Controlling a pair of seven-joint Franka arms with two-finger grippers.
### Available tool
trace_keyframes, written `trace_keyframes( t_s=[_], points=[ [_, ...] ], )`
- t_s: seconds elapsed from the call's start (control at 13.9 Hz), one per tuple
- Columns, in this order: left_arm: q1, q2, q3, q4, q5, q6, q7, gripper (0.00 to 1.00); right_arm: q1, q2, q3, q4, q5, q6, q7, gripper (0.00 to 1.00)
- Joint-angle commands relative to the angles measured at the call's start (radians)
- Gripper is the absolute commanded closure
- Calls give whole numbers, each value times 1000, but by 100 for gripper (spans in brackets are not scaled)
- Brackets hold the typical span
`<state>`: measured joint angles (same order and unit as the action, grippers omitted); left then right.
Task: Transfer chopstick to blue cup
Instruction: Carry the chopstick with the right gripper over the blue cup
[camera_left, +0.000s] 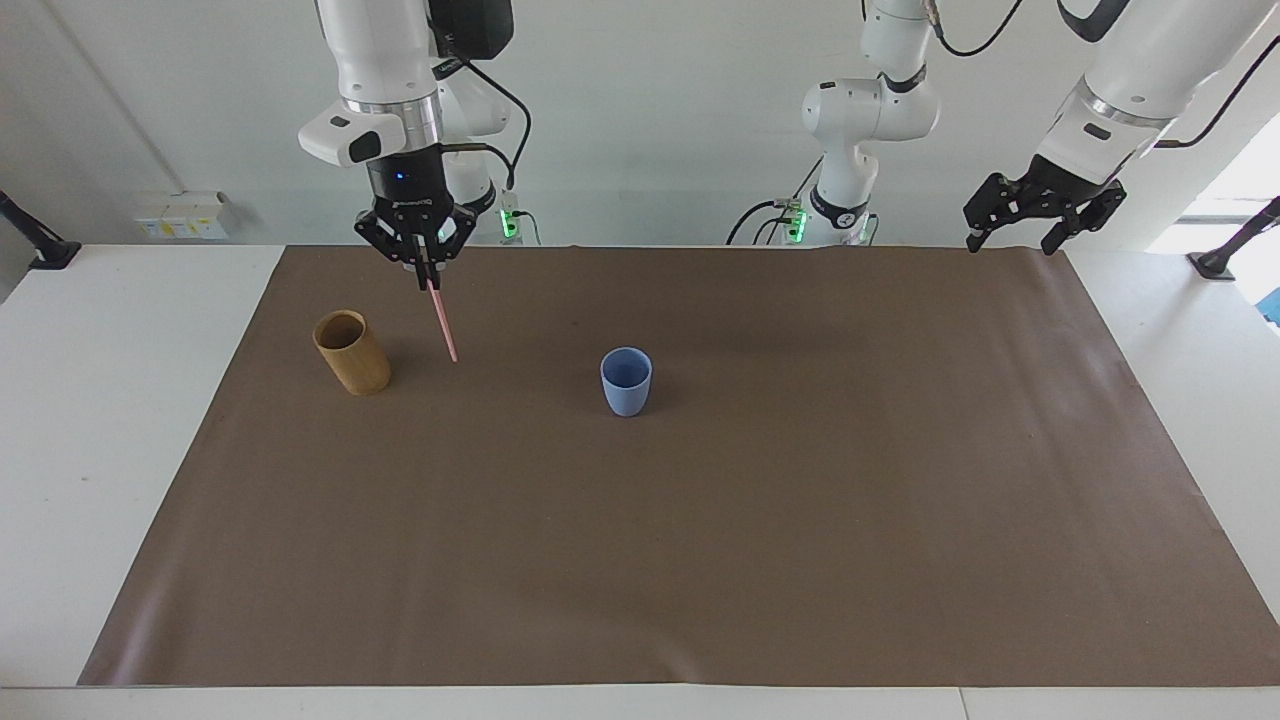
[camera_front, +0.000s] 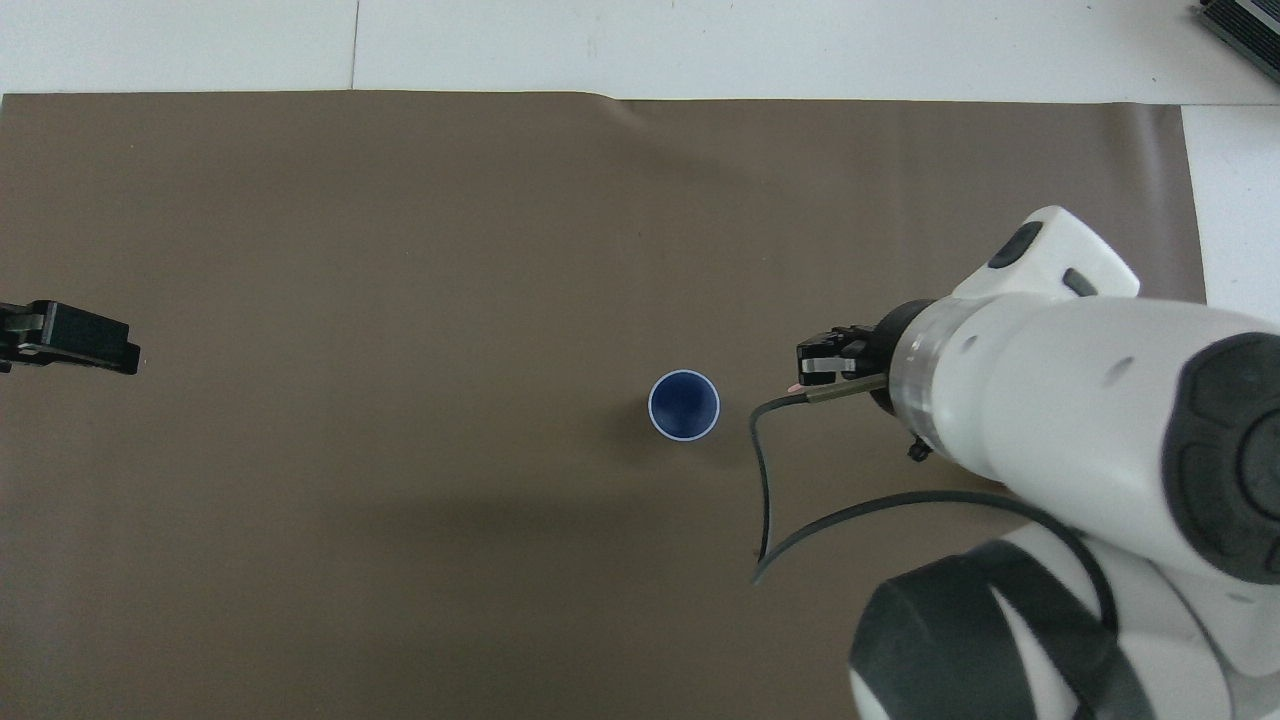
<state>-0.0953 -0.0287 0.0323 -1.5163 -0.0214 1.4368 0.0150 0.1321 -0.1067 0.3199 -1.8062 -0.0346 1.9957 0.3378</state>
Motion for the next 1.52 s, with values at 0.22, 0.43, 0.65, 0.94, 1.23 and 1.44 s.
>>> trace_keyframes(
  t_s=[0.22, 0.43, 0.65, 0.94, 1.23, 1.44],
  points=[
    [16, -17, -8, -7, -5, -12, 5, 0, 78, 74, -4, 15, 12, 78, 63, 100],
    [17, -17, -8, -7, -5, -12, 5, 0, 110, 120, -4, 8, -1, 118, 75, 100],
    [16, -17, -8, -7, -5, -12, 5, 0, 115, 142, -4, -24, -4, 129, 76, 100],
    [17, -17, -8, -7, -5, -12, 3, 0, 113, 145, -4, -35, -2, 152, 82, 37],
    [17, -17, -8, -7, -5, -12, 3, 0, 98, 150, -8, 2, -4, 130, 104, 0],
    [17, -17, -8, -7, -5, -12, 3, 0, 45, 121, -21, 53, 2, 24, 107, 0]
  ],
)
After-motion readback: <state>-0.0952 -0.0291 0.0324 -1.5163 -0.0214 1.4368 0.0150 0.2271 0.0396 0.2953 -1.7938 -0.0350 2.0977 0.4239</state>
